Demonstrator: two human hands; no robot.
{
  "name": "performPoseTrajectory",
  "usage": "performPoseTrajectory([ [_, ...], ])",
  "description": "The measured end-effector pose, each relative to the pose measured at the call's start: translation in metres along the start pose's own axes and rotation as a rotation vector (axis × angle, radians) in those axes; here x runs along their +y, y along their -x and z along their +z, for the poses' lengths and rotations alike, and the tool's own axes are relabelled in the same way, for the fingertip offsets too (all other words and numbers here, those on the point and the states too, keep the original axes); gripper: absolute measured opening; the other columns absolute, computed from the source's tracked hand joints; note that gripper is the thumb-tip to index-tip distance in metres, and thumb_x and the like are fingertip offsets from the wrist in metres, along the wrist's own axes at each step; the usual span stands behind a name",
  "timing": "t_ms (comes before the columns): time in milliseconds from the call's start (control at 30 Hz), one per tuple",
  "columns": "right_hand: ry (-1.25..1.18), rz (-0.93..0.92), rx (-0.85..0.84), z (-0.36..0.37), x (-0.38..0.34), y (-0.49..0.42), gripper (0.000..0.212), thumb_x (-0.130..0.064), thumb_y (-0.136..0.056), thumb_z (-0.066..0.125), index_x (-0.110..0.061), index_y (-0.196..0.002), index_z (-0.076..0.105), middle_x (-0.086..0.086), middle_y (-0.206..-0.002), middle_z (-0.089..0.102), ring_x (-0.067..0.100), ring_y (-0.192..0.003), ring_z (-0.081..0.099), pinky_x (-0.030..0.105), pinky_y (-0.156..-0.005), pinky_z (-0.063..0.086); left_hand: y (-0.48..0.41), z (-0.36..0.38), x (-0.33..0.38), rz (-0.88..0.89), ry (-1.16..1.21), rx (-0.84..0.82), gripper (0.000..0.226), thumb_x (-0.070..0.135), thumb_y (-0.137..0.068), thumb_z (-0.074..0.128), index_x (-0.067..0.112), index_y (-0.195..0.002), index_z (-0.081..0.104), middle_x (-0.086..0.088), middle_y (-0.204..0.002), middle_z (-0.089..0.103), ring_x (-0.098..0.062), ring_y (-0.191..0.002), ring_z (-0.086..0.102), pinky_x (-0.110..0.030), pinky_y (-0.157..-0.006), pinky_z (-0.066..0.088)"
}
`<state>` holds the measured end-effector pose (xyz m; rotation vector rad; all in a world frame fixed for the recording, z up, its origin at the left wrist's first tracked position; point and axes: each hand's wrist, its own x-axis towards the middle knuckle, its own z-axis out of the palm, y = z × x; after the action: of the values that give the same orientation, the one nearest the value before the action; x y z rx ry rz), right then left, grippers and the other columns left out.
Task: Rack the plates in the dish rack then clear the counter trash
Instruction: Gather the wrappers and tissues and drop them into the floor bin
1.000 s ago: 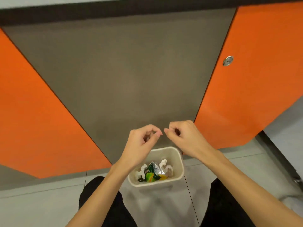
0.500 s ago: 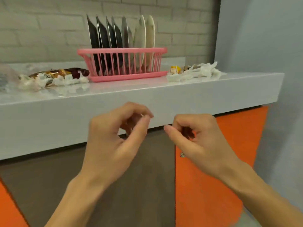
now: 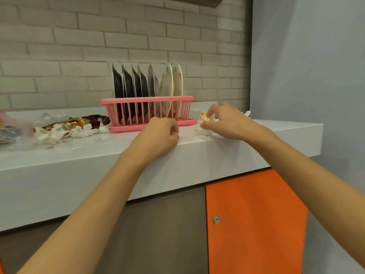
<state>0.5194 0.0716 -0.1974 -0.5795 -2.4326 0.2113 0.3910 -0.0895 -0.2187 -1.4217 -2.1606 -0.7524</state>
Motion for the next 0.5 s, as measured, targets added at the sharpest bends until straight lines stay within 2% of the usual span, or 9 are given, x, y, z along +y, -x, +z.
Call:
performPoseTrajectory([
  [33, 0.054, 0.033, -0.096, 0.004, 0.002, -0.006, 0.040, -0.045, -0.088, 0.060, -0.013, -0.112, 0.062, 0.008, -0.114, 0.055, 0.024, -0.098, 0.052, 0.036, -0.076, 0.043, 0.000, -0.001, 0.001, -0.008, 0.000, -0.016, 0.018, 0.012, -0.091, 0.052, 0.017, -0.098, 0.068, 0.001, -0.093, 0.065, -0.018, -0.088, 0.061, -0.036, -0.082, 0.053],
  [100, 0.073, 0.023, -0.194, 0.011, 0.003, -0.013, 0.037, -0.043, -0.091, 0.058, -0.007, -0.091, 0.062, 0.010, -0.097, 0.058, 0.028, -0.094, 0.055, 0.033, -0.069, 0.041, 0.000, -0.005, 0.000, -0.020, 0.028, -0.043, 0.018, 0.012, -0.090, 0.053, 0.018, -0.096, 0.069, 0.002, -0.092, 0.066, -0.016, -0.088, 0.061, -0.035, -0.082, 0.053],
  [167, 0.032, -0.013, -0.134, 0.015, 0.001, -0.015, 0.032, -0.040, -0.088, 0.063, -0.009, -0.081, 0.062, 0.008, -0.085, 0.061, 0.026, -0.085, 0.057, 0.031, -0.065, 0.042, 0.001, -0.011, -0.002, -0.037, 0.073, -0.072, 0.017, 0.012, -0.089, 0.056, 0.017, -0.093, 0.071, 0.004, -0.091, 0.067, -0.013, -0.088, 0.061, -0.028, -0.078, 0.049],
  [233, -0.026, -0.077, -0.052, 0.019, -0.001, -0.016, 0.022, -0.031, -0.084, 0.067, -0.009, -0.086, 0.068, 0.010, -0.085, 0.065, 0.026, -0.084, 0.059, 0.031, -0.067, 0.046, 0.002, -0.018, -0.007, -0.052, 0.077, -0.115, 0.016, 0.012, -0.089, 0.058, 0.017, -0.094, 0.072, 0.006, -0.091, 0.067, -0.009, -0.088, 0.061, -0.023, -0.074, 0.045],
  [333, -0.144, -0.153, -0.048, 0.023, -0.001, -0.016, 0.011, -0.025, -0.085, 0.068, -0.014, -0.085, 0.071, 0.007, -0.085, 0.067, 0.019, -0.080, 0.057, 0.028, -0.065, 0.040, 0.001, -0.027, -0.018, -0.074, 0.034, -0.178, 0.013, 0.017, -0.091, 0.060, 0.021, -0.094, 0.071, 0.010, -0.091, 0.065, -0.005, -0.086, 0.059, -0.021, -0.070, 0.042],
  [433, -0.251, -0.125, -0.071, 0.023, 0.002, -0.016, 0.027, -0.028, -0.089, 0.065, -0.003, -0.080, 0.066, 0.008, -0.074, 0.056, 0.018, -0.070, 0.049, 0.031, -0.063, 0.034, 0.004, -0.031, -0.025, -0.084, 0.035, -0.203, 0.011, 0.021, -0.093, 0.060, 0.024, -0.096, 0.070, 0.013, -0.093, 0.064, -0.002, -0.087, 0.057, -0.023, -0.075, 0.042],
  [500, -0.314, -0.097, -0.064, 0.022, 0.001, -0.016, 0.034, -0.030, -0.092, 0.059, -0.005, -0.069, 0.051, 0.006, -0.068, 0.044, 0.017, -0.063, 0.041, 0.032, -0.059, 0.028, 0.005, -0.030, -0.026, -0.070, 0.041, -0.194, 0.012, 0.021, -0.093, 0.060, 0.023, -0.098, 0.070, 0.011, -0.096, 0.064, -0.002, -0.088, 0.057, -0.025, -0.079, 0.043],
])
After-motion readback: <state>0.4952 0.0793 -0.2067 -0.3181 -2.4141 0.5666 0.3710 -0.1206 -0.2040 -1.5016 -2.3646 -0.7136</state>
